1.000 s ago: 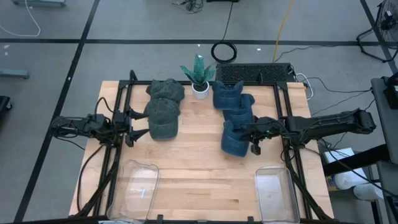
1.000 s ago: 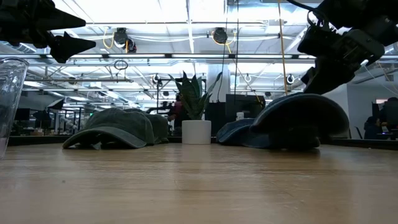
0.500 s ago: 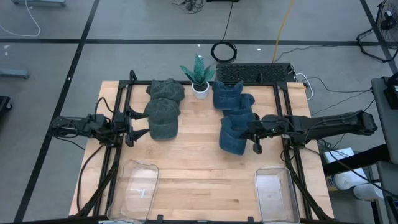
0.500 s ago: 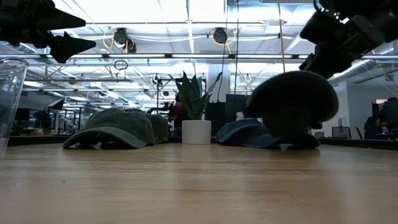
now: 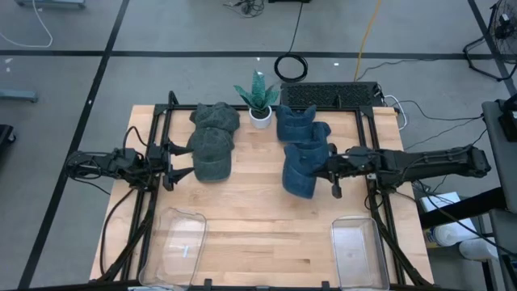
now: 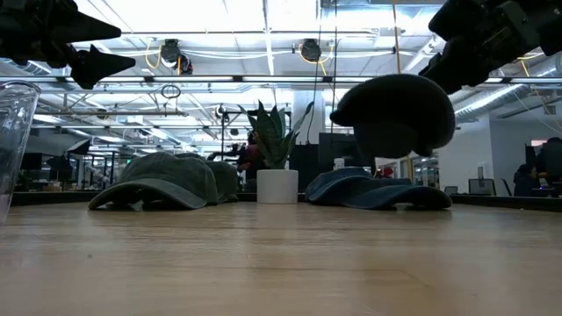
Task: Pick & Place hat
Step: Put the bottom blue cap into the left transparent bin
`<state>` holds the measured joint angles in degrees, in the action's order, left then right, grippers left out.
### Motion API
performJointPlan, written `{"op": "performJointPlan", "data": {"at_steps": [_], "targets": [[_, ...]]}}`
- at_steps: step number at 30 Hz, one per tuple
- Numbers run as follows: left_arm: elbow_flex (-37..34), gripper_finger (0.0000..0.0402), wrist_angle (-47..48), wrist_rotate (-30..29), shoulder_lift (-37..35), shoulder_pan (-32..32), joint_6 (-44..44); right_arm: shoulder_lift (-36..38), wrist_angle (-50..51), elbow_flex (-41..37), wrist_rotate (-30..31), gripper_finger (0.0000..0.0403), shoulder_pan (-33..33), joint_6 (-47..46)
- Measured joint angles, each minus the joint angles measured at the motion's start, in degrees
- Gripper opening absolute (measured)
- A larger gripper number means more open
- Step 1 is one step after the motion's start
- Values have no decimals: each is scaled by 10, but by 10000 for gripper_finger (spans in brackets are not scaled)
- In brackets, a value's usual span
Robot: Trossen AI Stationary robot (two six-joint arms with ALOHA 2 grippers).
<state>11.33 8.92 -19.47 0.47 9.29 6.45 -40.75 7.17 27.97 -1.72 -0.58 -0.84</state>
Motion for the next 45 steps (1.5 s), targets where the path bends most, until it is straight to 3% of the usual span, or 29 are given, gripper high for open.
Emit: {"op": "performJointPlan", "data": {"at_steps": [25, 35, 45], "targets": [[0, 351, 0, 0, 0, 0, 0, 5, -183, 0, -2, 0, 0, 66], [0, 351, 0, 0, 0, 0, 0, -16, -251, 0, -91, 0, 0, 93], [0, 351, 0, -12, 0, 0, -9, -50, -313, 0, -106, 0, 0, 149]]}}
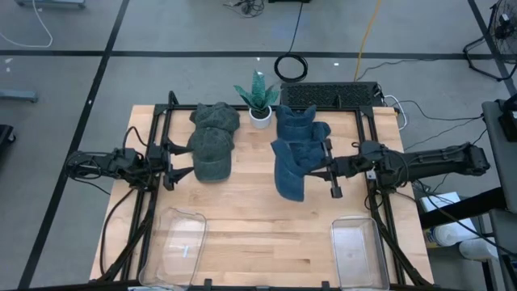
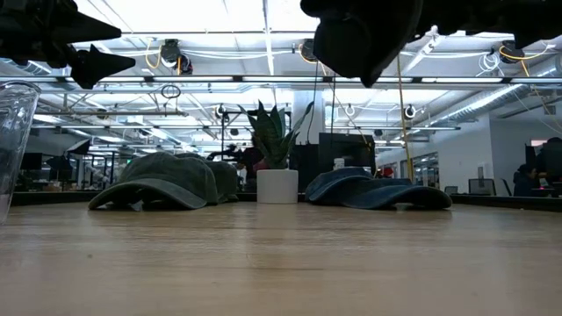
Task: Pick & Place hat
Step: Put the bottom blue cap into the left transparent bin
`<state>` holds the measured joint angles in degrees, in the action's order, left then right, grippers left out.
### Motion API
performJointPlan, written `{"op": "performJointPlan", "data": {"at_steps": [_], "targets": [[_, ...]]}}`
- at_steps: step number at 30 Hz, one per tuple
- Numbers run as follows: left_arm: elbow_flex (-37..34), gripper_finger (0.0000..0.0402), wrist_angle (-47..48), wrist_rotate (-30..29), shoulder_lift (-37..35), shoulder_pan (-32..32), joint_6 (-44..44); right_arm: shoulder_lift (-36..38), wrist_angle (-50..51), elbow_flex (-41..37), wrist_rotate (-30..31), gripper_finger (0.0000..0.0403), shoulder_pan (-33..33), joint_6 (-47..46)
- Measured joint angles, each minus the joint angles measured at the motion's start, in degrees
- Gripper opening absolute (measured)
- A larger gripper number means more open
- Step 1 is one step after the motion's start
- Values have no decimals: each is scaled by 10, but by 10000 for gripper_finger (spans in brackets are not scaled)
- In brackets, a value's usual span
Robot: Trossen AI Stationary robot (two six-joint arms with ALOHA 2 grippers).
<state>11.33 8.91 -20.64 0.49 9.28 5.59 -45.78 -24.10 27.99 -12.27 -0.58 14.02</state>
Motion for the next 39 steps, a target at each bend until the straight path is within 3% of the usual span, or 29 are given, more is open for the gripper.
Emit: {"op": "performJointPlan", "data": {"at_steps": [14, 20, 27, 33, 39], "targets": [[0, 351, -32, -13, 0, 0, 0, -107, -167, 0, 0, 0, 0, 81], [0, 351, -36, -19, 0, 0, 138, -129, -186, 1, 0, 0, 0, 82], [0, 351, -52, -53, 8, 0, 224, -144, -172, 10, 13, 0, 0, 82], [0, 351, -112, -64, 84, 0, 223, -167, -108, 38, 92, 0, 5, 101], [0, 351, -273, -65, 215, 0, 185, -202, -98, 61, 133, 0, 31, 146]]}}
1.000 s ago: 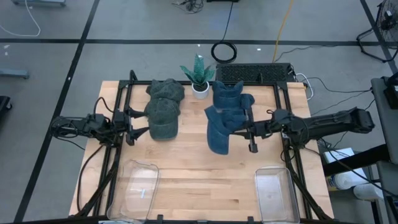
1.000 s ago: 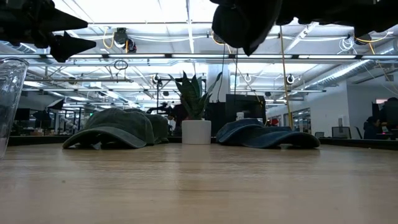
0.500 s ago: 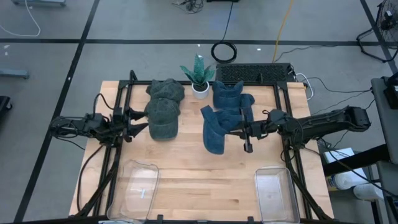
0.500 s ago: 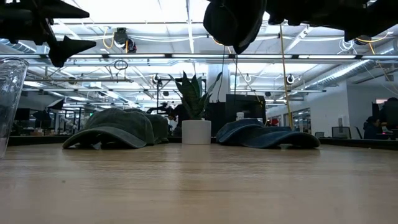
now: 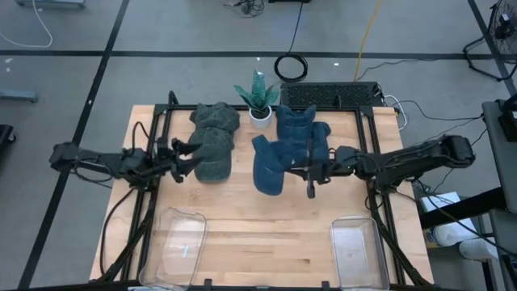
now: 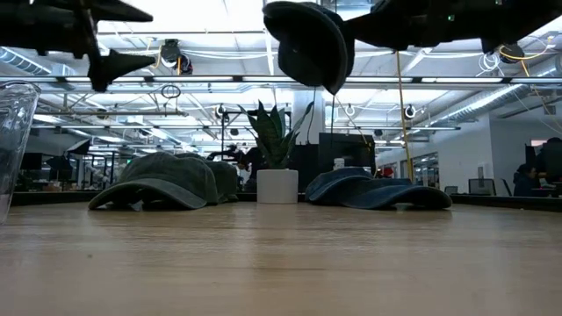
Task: Pick & Place hat
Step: Put the bottom blue cap into the left transparent bin
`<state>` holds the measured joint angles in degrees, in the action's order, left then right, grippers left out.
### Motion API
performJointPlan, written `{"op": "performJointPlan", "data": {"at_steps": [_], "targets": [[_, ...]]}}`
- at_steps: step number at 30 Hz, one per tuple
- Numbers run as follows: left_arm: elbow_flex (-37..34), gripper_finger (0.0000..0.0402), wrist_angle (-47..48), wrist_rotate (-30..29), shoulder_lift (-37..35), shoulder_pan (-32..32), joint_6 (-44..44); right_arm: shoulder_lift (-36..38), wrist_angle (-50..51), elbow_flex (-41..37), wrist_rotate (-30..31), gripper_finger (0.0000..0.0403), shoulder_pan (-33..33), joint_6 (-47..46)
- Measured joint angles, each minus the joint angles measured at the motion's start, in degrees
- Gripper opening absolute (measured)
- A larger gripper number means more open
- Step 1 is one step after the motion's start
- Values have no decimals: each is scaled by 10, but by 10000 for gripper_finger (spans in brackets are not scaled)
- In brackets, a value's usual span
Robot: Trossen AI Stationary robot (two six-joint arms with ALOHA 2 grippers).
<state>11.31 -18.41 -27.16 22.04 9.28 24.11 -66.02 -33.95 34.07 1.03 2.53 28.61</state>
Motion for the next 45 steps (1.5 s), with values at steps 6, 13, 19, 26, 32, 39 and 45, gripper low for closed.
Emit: {"op": "performJointPlan", "data": {"at_steps": [6, 13, 19, 26, 32, 39, 45], "targets": [[0, 351, -164, 15, 128, -10, 9, -24, -1, 14, 60, 0, 24, 50], [45, 351, -211, 46, 258, -40, 35, -36, -5, 21, 95, 0, 39, 83], [118, 351, -209, 74, 360, -56, 52, -36, -5, 21, 94, 0, 40, 83], [215, 351, -208, 125, 476, -57, 30, -36, 0, 21, 94, 0, 40, 76], [284, 351, -208, 171, 561, -54, 17, -36, 10, 21, 101, 0, 40, 69], [308, 351, -208, 173, 590, -58, -5, -36, 28, 21, 140, 0, 41, 68], [308, 351, -207, 173, 589, -59, -9, -36, 30, 21, 139, 0, 41, 66]]}}
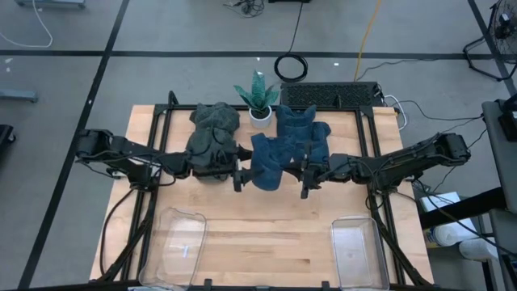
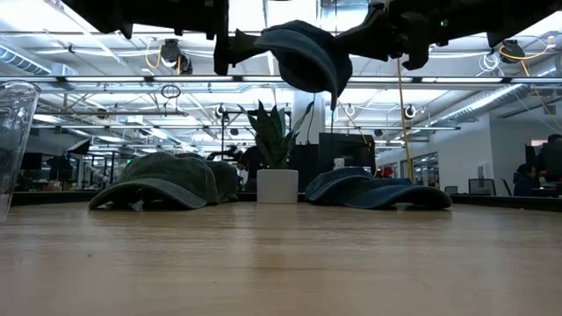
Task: Pick & Place hat
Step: Put the bottom blue cap into the left transparent bin
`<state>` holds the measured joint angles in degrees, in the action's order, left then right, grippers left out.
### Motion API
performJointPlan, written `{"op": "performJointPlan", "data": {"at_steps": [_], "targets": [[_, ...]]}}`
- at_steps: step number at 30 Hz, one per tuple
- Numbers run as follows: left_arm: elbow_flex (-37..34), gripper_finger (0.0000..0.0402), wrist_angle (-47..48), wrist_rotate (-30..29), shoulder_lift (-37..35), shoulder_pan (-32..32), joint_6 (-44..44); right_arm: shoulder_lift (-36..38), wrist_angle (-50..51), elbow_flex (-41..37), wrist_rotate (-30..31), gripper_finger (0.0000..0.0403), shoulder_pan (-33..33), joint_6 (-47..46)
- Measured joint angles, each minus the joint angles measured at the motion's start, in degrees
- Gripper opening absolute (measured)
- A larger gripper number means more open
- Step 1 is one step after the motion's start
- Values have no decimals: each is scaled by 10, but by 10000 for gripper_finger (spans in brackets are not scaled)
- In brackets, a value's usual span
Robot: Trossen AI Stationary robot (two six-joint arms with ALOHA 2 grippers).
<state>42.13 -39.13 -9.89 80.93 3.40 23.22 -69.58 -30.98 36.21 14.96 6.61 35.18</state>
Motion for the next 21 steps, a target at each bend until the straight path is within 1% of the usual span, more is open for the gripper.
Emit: {"op": "performJointPlan", "data": {"at_steps": [6, 9, 11, 13, 15, 17, 21], "targets": [[0, 351, 5, -2, 0, 0, -14, 0, 0, 0, 0, 0, 0, 0], [0, 351, 6, -22, 0, -1, -22, 0, 2, 0, 0, 0, 1, 0], [0, 351, 6, -31, 0, -7, -13, 0, 5, 0, 1, 0, 6, 12], [0, 351, 5, -29, 0, -18, 5, 0, 6, 0, 0, 0, 16, 31], [0, 351, 4, -12, 0, -30, 23, 0, 6, 0, 0, 0, 26, 46], [0, 351, -1, 17, 0, -44, 45, 0, 6, 0, 0, 0, 34, 53], [0, 351, -1, 65, 0, -63, 74, 0, 6, 0, 0, 0, 36, 54]]}}
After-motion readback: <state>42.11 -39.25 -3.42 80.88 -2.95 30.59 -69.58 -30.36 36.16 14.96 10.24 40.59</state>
